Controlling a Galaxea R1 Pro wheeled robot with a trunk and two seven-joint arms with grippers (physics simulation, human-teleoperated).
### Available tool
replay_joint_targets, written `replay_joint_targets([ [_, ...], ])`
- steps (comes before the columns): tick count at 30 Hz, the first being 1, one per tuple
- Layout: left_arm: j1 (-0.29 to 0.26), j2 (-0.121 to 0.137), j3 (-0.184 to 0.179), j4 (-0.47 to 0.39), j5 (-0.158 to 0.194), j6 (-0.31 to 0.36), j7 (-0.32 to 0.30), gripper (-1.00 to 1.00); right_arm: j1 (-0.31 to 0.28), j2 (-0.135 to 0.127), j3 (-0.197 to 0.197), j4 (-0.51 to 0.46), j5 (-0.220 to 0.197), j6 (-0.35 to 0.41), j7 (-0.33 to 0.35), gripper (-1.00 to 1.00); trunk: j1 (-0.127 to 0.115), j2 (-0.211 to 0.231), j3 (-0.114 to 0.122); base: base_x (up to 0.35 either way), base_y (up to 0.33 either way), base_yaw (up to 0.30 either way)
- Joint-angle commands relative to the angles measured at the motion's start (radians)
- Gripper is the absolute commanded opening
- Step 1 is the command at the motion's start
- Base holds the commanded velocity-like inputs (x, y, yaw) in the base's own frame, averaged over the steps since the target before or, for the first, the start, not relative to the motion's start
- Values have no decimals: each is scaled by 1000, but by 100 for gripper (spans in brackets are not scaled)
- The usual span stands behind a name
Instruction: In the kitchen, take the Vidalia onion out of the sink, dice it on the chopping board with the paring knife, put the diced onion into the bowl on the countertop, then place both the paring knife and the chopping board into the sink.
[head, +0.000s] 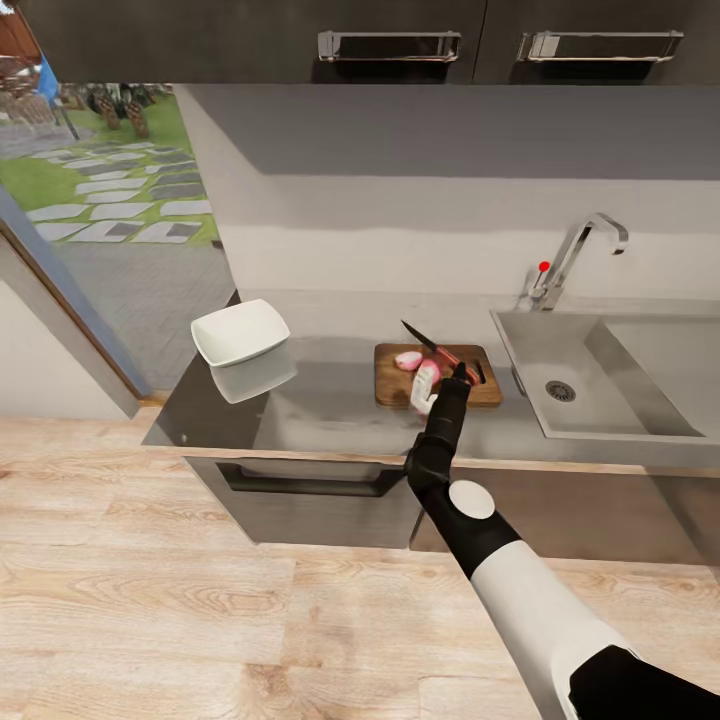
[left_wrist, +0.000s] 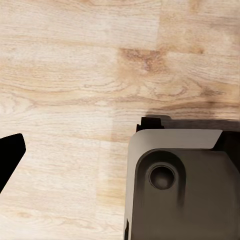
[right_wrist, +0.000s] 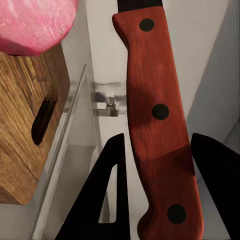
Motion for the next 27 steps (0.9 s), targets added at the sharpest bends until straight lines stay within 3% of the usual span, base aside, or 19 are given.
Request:
replay_joint_targets([
  [1, -2, 0, -9, 4, 8, -7, 1, 100, -1, -1, 2, -3, 5, 6, 3, -100, 0, -1, -1, 0, 0, 0],
  [20, -2, 0, -9, 4, 8, -7, 1, 100, -1, 4, 0, -7, 12, 7, 16, -100, 0, -1, -1, 0, 0, 0],
  [27, -2, 0, -9, 4, 8, -7, 2, 100, -1, 8, 2, 2, 11, 8, 15, -100, 0, -1, -11, 0, 0, 0],
])
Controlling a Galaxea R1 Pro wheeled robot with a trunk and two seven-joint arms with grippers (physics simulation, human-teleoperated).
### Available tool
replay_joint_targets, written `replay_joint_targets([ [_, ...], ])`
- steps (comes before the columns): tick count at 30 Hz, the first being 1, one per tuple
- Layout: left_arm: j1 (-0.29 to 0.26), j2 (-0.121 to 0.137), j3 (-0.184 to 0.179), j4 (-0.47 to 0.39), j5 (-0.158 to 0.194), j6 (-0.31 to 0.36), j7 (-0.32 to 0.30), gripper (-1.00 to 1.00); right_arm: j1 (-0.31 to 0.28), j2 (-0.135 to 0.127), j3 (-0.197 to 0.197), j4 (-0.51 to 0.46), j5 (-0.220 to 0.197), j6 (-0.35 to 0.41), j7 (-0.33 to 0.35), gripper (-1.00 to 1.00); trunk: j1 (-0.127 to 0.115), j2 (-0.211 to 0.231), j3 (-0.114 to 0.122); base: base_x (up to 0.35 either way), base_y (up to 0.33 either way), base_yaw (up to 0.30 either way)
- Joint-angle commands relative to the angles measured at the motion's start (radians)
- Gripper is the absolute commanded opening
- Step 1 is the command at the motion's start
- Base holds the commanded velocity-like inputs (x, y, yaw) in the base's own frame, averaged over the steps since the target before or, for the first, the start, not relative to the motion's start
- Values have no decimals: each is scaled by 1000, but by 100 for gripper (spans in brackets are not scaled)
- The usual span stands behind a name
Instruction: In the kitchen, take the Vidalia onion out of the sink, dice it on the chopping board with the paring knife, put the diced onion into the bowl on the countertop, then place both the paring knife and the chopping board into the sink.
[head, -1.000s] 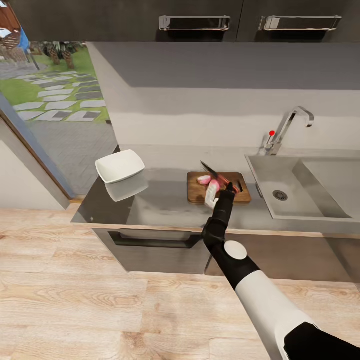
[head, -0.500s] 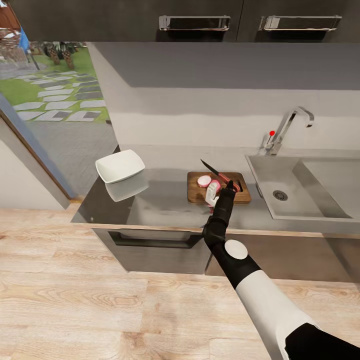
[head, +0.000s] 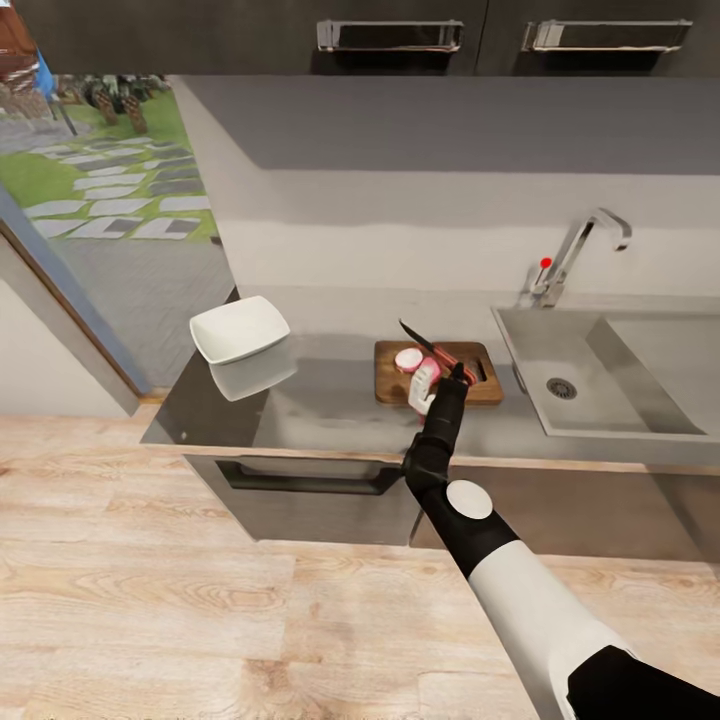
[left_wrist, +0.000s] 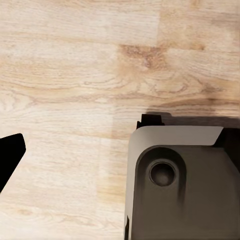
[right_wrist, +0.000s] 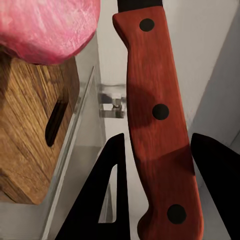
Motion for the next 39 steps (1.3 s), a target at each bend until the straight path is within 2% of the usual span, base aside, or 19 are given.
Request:
replay_joint_targets([
  [1, -2, 0, -9, 4, 8, -7, 1, 100, -1, -1, 3, 1, -1, 6, -3, -100, 0, -1, -3, 0, 0, 0],
  [6, -2, 0, -9, 5, 8, -7, 1, 100, -1, -10, 3, 4, -1, 6, -3, -100, 0, -1, -10, 0, 0, 0],
  [17, -2, 0, -9, 4, 8, -7, 1, 100, -1, -10, 4, 4, -1, 6, -3, -100, 0, -1, -10, 0, 0, 0],
  [27, -2, 0, -9, 4, 8, -7, 1, 100, -1, 2, 4, 0, 2, 6, -3, -100, 0, -1, -10, 0, 0, 0],
  [39, -2, 0, -9, 5, 8, -7, 1, 100, -1, 2, 6, 4, -1, 5, -3, -100, 0, -1, -10, 0, 0, 0],
])
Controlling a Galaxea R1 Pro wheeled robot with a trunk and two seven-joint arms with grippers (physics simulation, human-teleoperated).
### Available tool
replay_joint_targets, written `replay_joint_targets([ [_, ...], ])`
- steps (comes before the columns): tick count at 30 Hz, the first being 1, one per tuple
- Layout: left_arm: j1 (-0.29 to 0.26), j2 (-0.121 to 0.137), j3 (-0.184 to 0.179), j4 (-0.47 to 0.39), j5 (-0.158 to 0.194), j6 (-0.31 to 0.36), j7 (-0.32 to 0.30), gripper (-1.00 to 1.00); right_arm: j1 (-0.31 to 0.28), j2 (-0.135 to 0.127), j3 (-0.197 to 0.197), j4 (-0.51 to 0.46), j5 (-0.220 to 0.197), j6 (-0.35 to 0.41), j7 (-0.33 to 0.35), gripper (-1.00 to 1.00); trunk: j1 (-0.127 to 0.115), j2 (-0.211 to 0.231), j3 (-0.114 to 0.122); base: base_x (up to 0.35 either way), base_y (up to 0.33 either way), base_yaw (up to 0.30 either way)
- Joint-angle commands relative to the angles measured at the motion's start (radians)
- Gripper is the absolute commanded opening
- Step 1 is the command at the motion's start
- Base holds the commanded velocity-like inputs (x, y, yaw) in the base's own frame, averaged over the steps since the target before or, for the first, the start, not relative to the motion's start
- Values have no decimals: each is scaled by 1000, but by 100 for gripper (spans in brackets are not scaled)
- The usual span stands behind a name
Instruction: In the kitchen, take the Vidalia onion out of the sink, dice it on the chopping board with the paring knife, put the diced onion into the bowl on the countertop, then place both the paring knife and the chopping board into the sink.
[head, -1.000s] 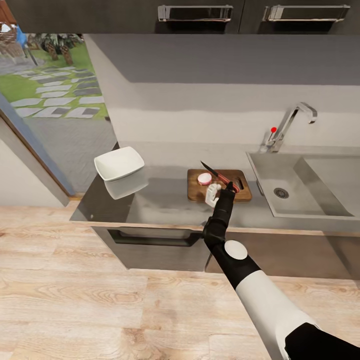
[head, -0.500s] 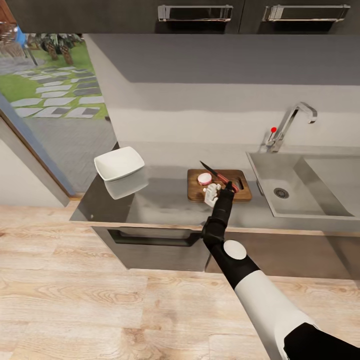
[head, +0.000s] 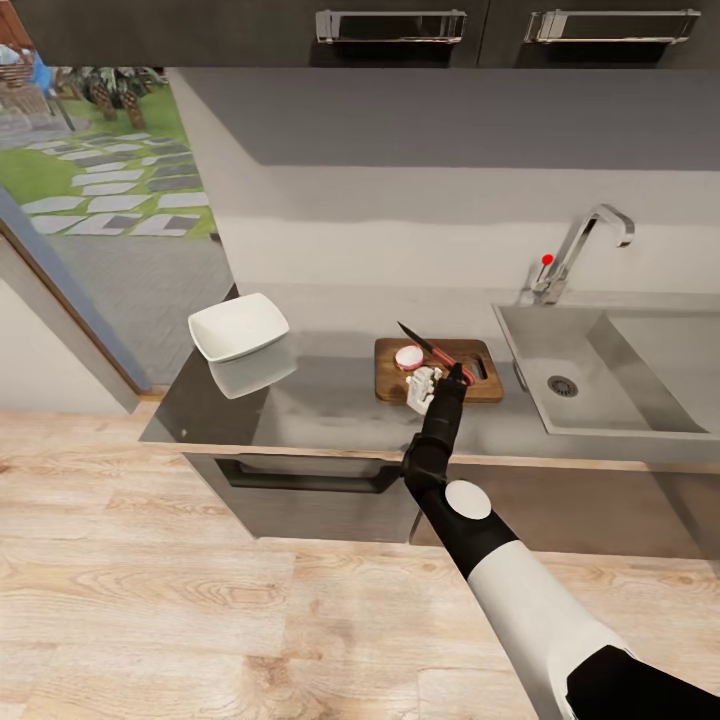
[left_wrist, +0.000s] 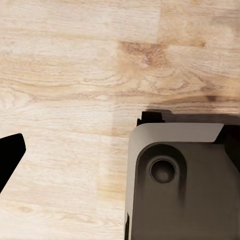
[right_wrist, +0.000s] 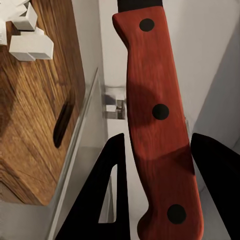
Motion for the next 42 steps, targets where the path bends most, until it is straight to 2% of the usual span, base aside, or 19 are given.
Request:
replay_joint_targets([
  [1, -2, 0, -9, 4, 8, -7, 1, 100, -1, 0, 3, 2, -2, 6, -3, -100, 0, -1, -1, 0, 0, 0],
  [8, -2, 0, -9, 4, 8, -7, 1, 100, -1, 2, 4, 5, -3, 6, -3, -100, 0, -1, -1, 0, 0, 0],
  [14, -2, 0, -9, 4, 8, -7, 1, 100, -1, 22, 3, 6, -4, 7, -3, -100, 0, -1, -3, 0, 0, 4],
  [24, -2, 0, -9, 4, 8, -7, 1, 100, 0, 22, 4, 31, -3, 7, -3, -100, 0, -1, -17, 0, 0, 113],
  [33, -2, 0, -9, 5, 8, -7, 1, 100, -1, -5, -4, 38, -3, 7, -2, -100, 0, -1, -17, 0, 0, 0],
  [42, -2, 0, -9, 5, 8, -7, 1, 100, -1, -8, -7, 31, -3, 7, -3, -100, 0, -1, -17, 0, 0, 0],
])
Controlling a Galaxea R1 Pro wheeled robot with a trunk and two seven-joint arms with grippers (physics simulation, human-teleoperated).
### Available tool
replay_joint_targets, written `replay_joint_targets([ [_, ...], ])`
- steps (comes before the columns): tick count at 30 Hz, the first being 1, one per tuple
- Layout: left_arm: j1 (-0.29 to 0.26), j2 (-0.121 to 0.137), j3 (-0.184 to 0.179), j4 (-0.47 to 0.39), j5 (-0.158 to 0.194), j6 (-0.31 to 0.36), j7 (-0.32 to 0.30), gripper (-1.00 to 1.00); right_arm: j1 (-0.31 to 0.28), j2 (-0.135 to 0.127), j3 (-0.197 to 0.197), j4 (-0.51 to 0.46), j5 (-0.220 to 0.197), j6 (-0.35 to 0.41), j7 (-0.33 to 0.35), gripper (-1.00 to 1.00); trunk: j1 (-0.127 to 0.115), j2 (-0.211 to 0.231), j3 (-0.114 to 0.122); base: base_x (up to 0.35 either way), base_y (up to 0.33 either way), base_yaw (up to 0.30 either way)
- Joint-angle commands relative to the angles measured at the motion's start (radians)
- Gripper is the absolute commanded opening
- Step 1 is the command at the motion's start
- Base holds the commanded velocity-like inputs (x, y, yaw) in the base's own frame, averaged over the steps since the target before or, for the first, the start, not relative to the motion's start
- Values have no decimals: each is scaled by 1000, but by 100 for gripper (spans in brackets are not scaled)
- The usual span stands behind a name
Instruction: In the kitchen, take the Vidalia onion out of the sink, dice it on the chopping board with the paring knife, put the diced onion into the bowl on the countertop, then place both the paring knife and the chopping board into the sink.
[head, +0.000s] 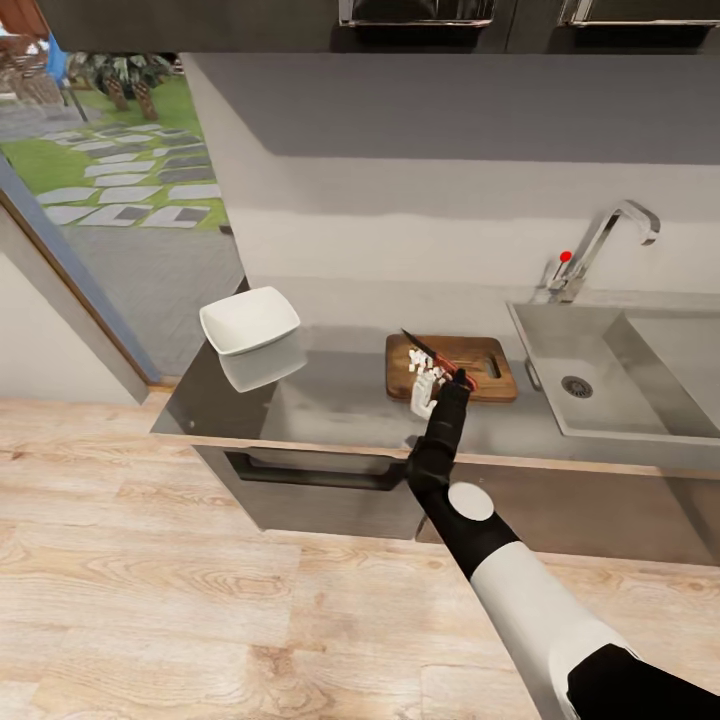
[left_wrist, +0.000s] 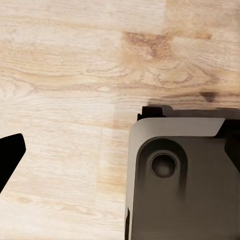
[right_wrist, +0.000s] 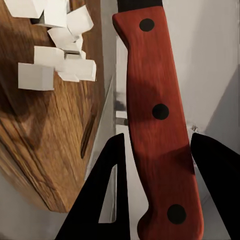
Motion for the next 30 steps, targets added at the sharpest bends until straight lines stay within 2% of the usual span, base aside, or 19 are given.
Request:
replay_joint_targets([
  [1, -2, 0, -9, 4, 8, -7, 1, 100, -1, 0, 1, -7, -2, 6, -3, -100, 0, -1, -1, 0, 0, 0],
  [2, -2, 0, -9, 4, 8, -7, 1, 100, -1, 0, -4, -19, -2, 6, -3, -100, 0, -1, -1, 0, 0, 0],
  [4, -2, 0, -9, 4, 8, -7, 1, 100, -1, 0, -41, -81, -3, 6, -2, -100, 0, -1, -1, 0, 0, 0],
  [5, -2, 0, -9, 4, 8, -7, 1, 100, -1, 1, -81, -126, -5, 5, 1, -100, 0, -1, -1, 0, 0, 0],
  [8, -2, -1, -9, 4, 8, -6, 1, 100, -1, 2, -158, -195, -8, 2, 19, -100, 0, -1, -1, 0, 0, 0],
  [12, -2, -2, -9, 4, 8, -7, 1, 100, -1, 2, -211, -284, -20, -1, 85, -100, 0, -1, -1, 0, 0, 0],
  [15, -2, -2, -9, 4, 8, -6, 1, 100, -1, 1, -265, -377, -58, -2, 192, -100, 0, -1, -1, 0, 0, 0],
  [19, -2, -2, -9, 4, 8, -6, 1, 100, -1, 1, -337, -502, -126, -1, 384, -100, 0, -1, -1, 0, 0, 0],
  [20, -2, -2, -9, 4, 8, -6, 1, 100, -1, 0, -404, -566, -152, 1, 520, -100, 0, -1, -1, 0, 0, 0],
  [23, -2, -2, -9, 4, 8, -6, 1, 100, -1, -3, -508, -630, -164, 3, 691, -100, 0, -1, -1, 0, 0, 0],
  [27, -2, -2, -9, 4, 8, -5, 1, 100, -1, -26, -583, -667, -172, 3, 819, -100, 0, -1, -1, 0, 0, 0],
  [29, -2, -2, -9, 4, 8, -5, 1, 100, -1, -46, -606, -677, -200, 4, 871, -100, 0, -1, -1, 0, 0, 0],
  [30, -2, -2, -10, 4, 8, -5, 1, 100, -1, -57, -614, -680, -227, 5, 887, -100, 0, -1, -1, 0, 0, 0],
])
